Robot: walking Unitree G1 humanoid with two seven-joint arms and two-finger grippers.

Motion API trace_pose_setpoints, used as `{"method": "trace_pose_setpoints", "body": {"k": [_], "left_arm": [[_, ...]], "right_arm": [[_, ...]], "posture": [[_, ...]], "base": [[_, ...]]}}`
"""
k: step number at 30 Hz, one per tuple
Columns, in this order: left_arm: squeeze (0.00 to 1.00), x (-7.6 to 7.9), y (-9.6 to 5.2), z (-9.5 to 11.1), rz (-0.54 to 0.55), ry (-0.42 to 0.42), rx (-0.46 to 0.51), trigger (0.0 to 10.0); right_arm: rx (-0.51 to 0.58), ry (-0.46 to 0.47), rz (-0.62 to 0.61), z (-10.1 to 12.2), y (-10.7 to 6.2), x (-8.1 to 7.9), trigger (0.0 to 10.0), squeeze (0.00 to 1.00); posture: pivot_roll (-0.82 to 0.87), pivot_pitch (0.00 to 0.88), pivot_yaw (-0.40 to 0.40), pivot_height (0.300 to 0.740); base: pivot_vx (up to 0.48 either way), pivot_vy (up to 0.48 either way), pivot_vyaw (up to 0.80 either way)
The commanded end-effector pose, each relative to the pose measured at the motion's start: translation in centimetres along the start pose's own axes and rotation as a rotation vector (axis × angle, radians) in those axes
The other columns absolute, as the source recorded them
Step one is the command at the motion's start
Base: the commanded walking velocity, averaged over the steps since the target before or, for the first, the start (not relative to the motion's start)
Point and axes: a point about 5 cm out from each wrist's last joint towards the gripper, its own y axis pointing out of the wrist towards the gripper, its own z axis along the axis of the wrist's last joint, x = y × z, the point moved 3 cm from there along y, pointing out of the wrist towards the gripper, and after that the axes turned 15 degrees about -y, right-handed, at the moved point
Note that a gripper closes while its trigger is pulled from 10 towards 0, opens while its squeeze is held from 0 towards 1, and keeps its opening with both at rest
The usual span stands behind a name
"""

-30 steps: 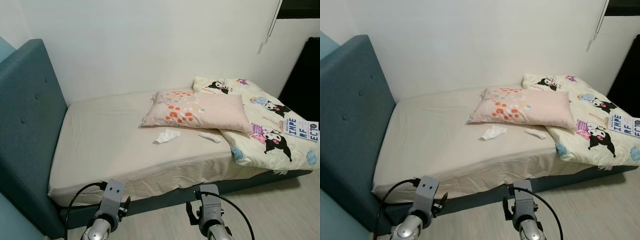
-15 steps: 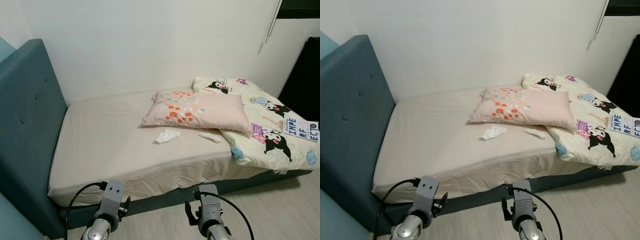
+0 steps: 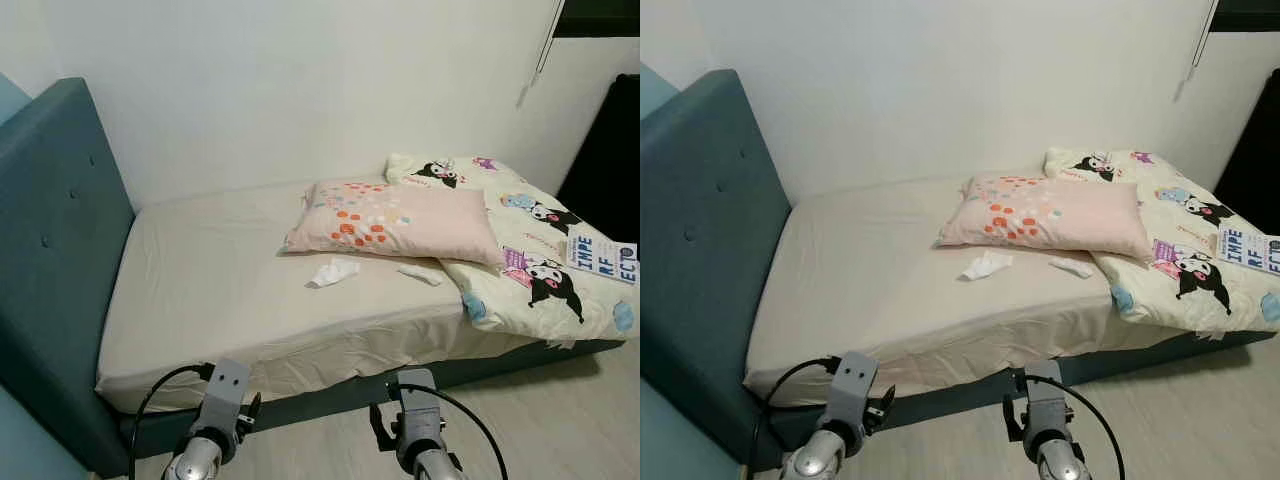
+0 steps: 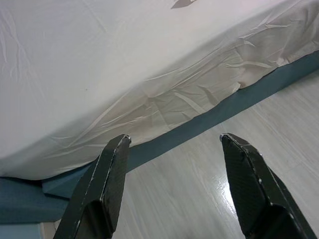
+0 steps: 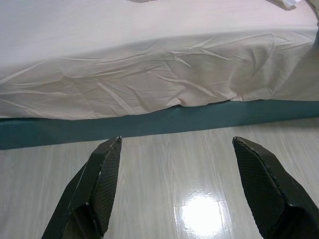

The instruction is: Clean up the room

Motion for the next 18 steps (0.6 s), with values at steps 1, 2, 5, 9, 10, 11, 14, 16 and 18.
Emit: {"method": "trace_pose_setpoints", "body": {"k": [1,2,5,9,10,11,14,16,18], "left_arm": [[0.0,-0.04,-0.14,-0.45,0.002,-0.002,-0.021,10.0],[0.0,-0.03,-0.15,-0.46,0.001,-0.003,-0.021,10.0],[0.0,-0.03,-0.15,-0.46,0.0,-0.003,-0.022,10.0],[0.0,-0.05,-0.12,-0.46,0.001,-0.001,-0.023,10.0],[0.0,-0.05,-0.12,-0.46,0.001,-0.001,-0.023,10.0],[0.0,-0.05,-0.11,-0.46,0.002,0.0,-0.023,10.0],[0.0,-0.07,-0.1,-0.45,0.004,-0.002,-0.023,10.0],[0.0,-0.08,-0.11,-0.44,0.004,-0.003,-0.022,10.0],[0.0,-0.32,-0.09,-0.31,0.023,-0.01,-0.014,10.0]], "right_arm": [[-0.014,-0.004,0.016,-0.22,-0.04,-0.43,10.0,0.0],[-0.014,-0.003,0.016,-0.24,-0.05,-0.44,10.0,0.0],[-0.016,-0.002,0.018,-0.27,-0.06,-0.47,10.0,0.0],[-0.018,-0.004,0.018,-0.32,-0.08,-0.47,10.0,0.0],[-0.018,-0.004,0.018,-0.32,-0.08,-0.47,10.0,0.0],[-0.019,-0.005,0.017,-0.33,-0.08,-0.46,10.0,0.0],[-0.019,-0.006,0.017,-0.33,-0.07,-0.43,10.0,0.0],[-0.019,-0.007,0.018,-0.32,-0.06,-0.42,10.0,0.0],[-0.025,-0.006,0.023,-0.43,-0.07,-0.38,10.0,0.0]], "posture": [[-0.03,0.022,-0.013,0.74],[-0.03,0.023,-0.013,0.74],[-0.03,0.023,-0.012,0.74],[-0.03,0.024,-0.012,0.74],[-0.03,0.024,-0.012,0.74],[-0.03,0.023,-0.012,0.74],[-0.03,0.025,-0.012,0.74],[-0.03,0.028,-0.012,0.74],[-0.03,0.027,-0.01,0.74]], "base": [[0.0,0.0,0.0],[0.0,0.0,0.0],[0.0,0.0,0.0],[0.0,0.0,0.0],[0.0,0.0,0.0],[0.0,0.0,0.0],[0.0,0.0,0.0],[0.0,0.0,0.0],[0.0,0.0,0.0]]}}
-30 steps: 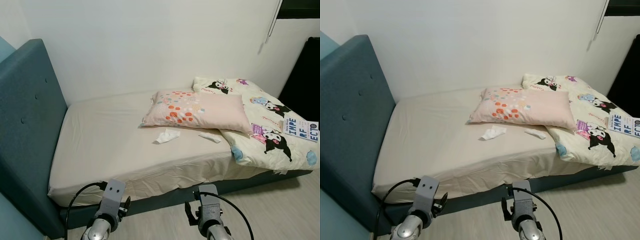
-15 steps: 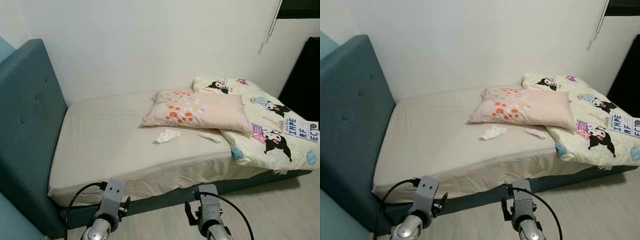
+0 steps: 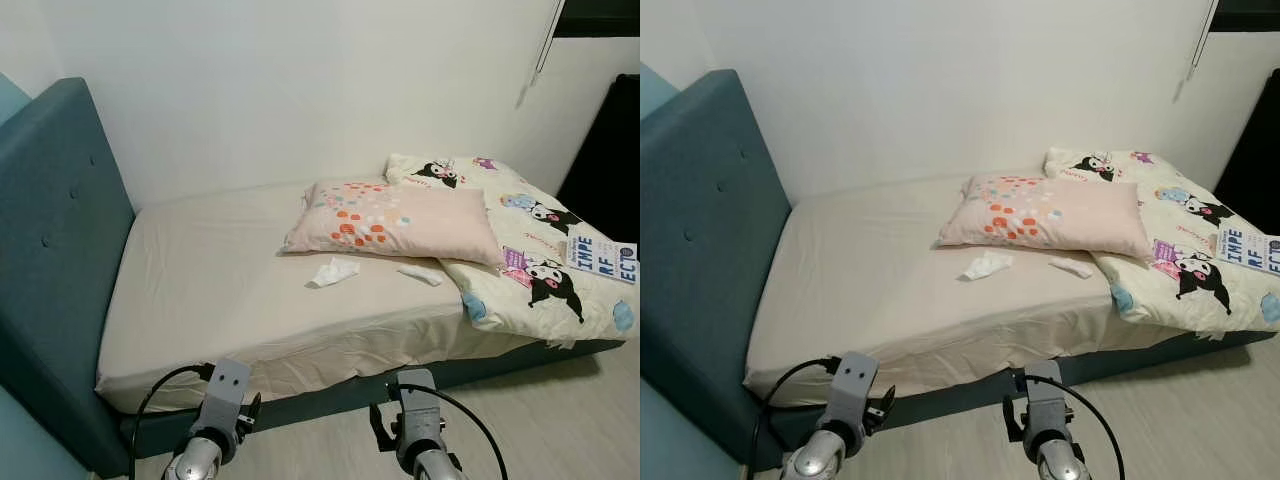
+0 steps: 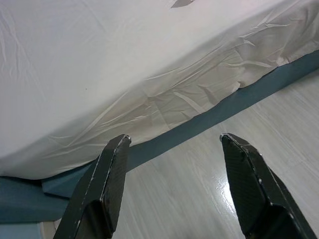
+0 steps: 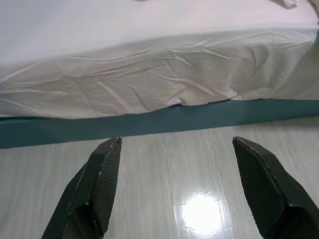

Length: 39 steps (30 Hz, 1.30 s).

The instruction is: Clean up the room

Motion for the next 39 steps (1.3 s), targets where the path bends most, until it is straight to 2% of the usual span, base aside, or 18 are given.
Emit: {"method": "trace_pose_setpoints", "body": {"k": [1,19,39], "left_arm": [[0.0,-0.28,-0.09,-0.29,0.02,-0.009,-0.012,10.0],[0.0,-0.63,-0.03,-0.27,0.031,0.01,-0.019,10.0],[0.0,-0.34,0.09,0.05,0.013,0.011,-0.007,10.0]], "right_arm": [[-0.02,-0.006,0.02,-0.37,-0.06,-0.36,10.0,0.0],[-0.03,-0.037,-0.002,-0.42,-0.01,-0.25,10.0,0.0],[-0.024,-0.044,0.006,-0.45,-0.08,-0.32,10.0,0.0]], "posture": [[-0.03,0.027,-0.01,0.74],[-0.03,0.024,-0.009,0.74],[-0.04,0.009,-0.004,0.74]], "base": [[0.0,0.0,0.0],[0.0,0.0,0.0],[0.0,0.0,0.0]]}}
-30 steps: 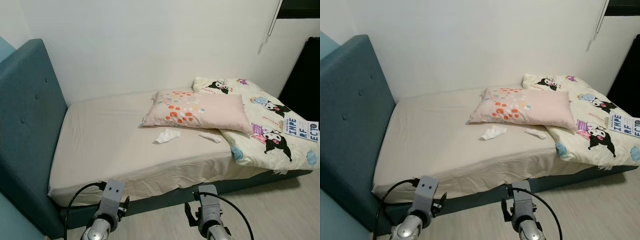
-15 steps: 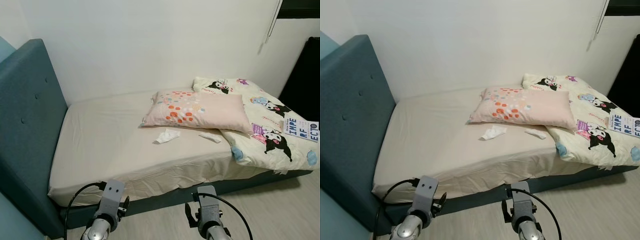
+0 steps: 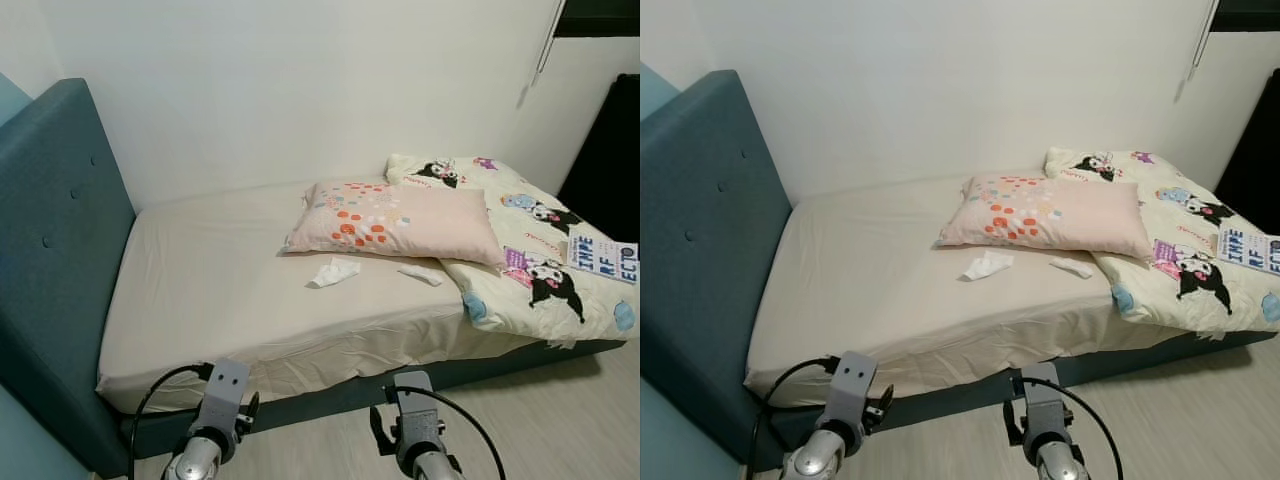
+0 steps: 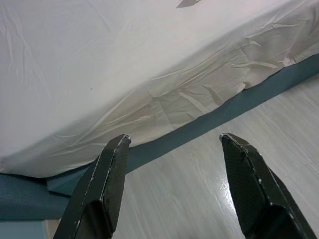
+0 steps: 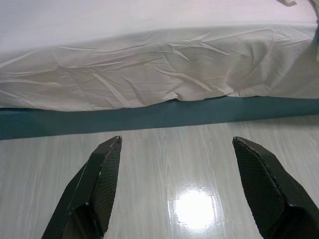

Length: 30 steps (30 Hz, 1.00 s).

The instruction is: Clean up the room

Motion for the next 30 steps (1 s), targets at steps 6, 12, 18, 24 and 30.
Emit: {"method": "trace_pose_setpoints", "body": {"k": [6,12,18,24,30], "left_arm": [[0.0,-0.11,0.05,-0.08,-0.006,0.008,-0.011,10.0],[0.0,-0.08,0.12,-0.03,-0.006,0.006,-0.012,10.0],[0.0,-0.09,0.12,-0.07,-0.004,0.002,-0.014,10.0],[0.0,-0.03,0.09,-0.15,-0.005,0.001,-0.016,10.0],[0.0,-0.03,0.06,-0.16,-0.004,0.002,-0.016,10.0]], "right_arm": [[-0.003,0.003,0.008,-0.15,-0.03,-0.05,10.0,0.0],[-0.002,0.003,0.009,-0.1,-0.01,-0.03,10.0,0.0],[-0.004,0.005,0.011,-0.12,0.0,-0.03,10.0,0.0],[-0.007,0.007,0.018,-0.18,-0.02,-0.15,10.0,0.0],[-0.007,0.005,0.019,-0.17,-0.02,-0.22,10.0,0.0]], "posture": [[-0.04,0.008,-0.004,0.74],[-0.04,0.011,-0.005,0.74],[-0.04,0.012,-0.009,0.74],[-0.03,0.013,-0.012,0.74],[-0.03,0.014,-0.012,0.74]], "base": [[0.0,0.0,0.0],[0.0,0.0,0.0],[0.0,0.0,0.0],[0.0,0.0,0.0],[0.0,0.0,0.0]]}}
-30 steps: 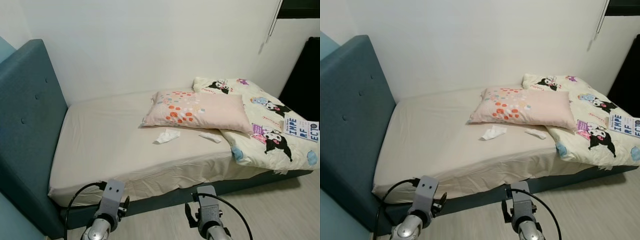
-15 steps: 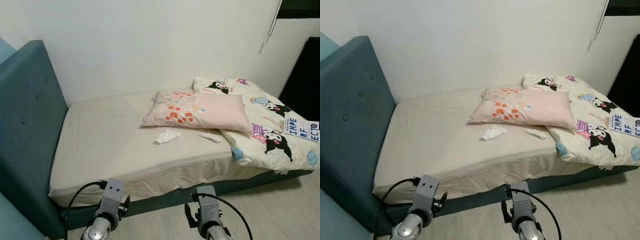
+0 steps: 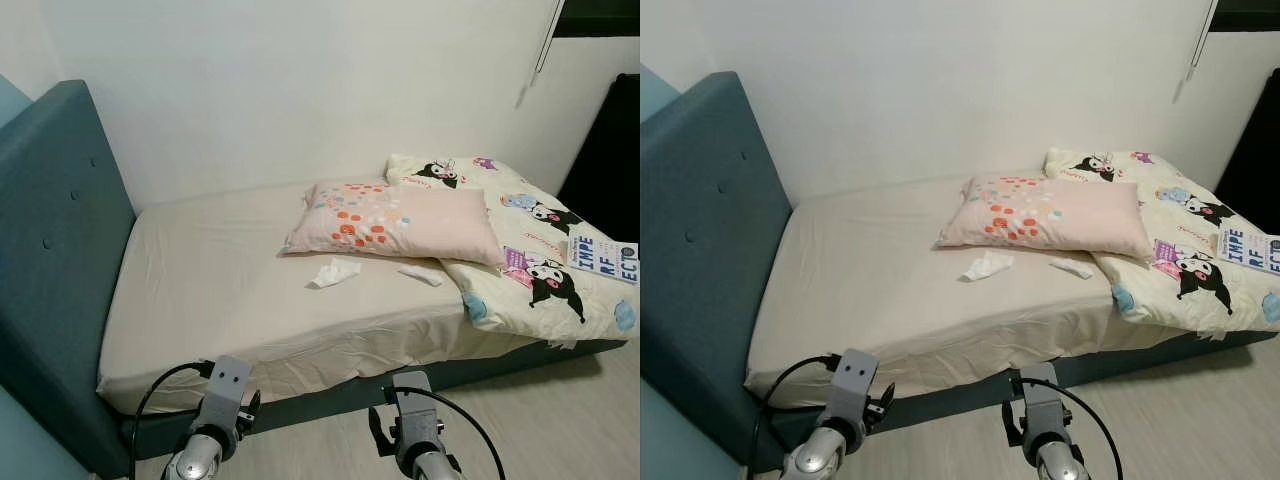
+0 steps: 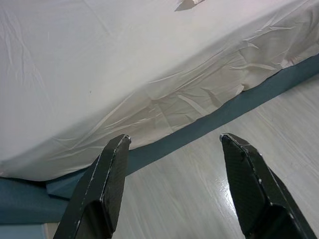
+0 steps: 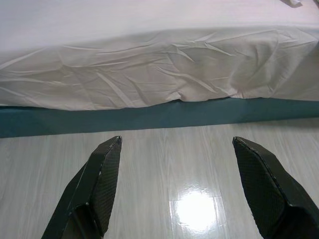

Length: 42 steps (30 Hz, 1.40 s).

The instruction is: Clean up the room

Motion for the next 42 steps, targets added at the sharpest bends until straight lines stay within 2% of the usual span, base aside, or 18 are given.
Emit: {"method": "trace_pose_setpoints", "body": {"k": [1,42], "left_arm": [[0.0,-0.16,-0.05,-0.33,0.006,0.001,-0.019,10.0],[0.0,-0.23,-0.09,-0.34,0.002,0.006,-0.02,10.0]], "right_arm": [[-0.01,0.005,0.004,-0.18,-0.02,-0.15,10.0,0.0],[-0.013,0.009,0.005,-0.21,-0.03,-0.29,10.0,0.0]], "posture": [[-0.03,0.014,-0.012,0.74],[-0.03,0.02,-0.006,0.74]], "base": [[0.0,0.0,0.0],[0.0,0.0,0.0]]}}
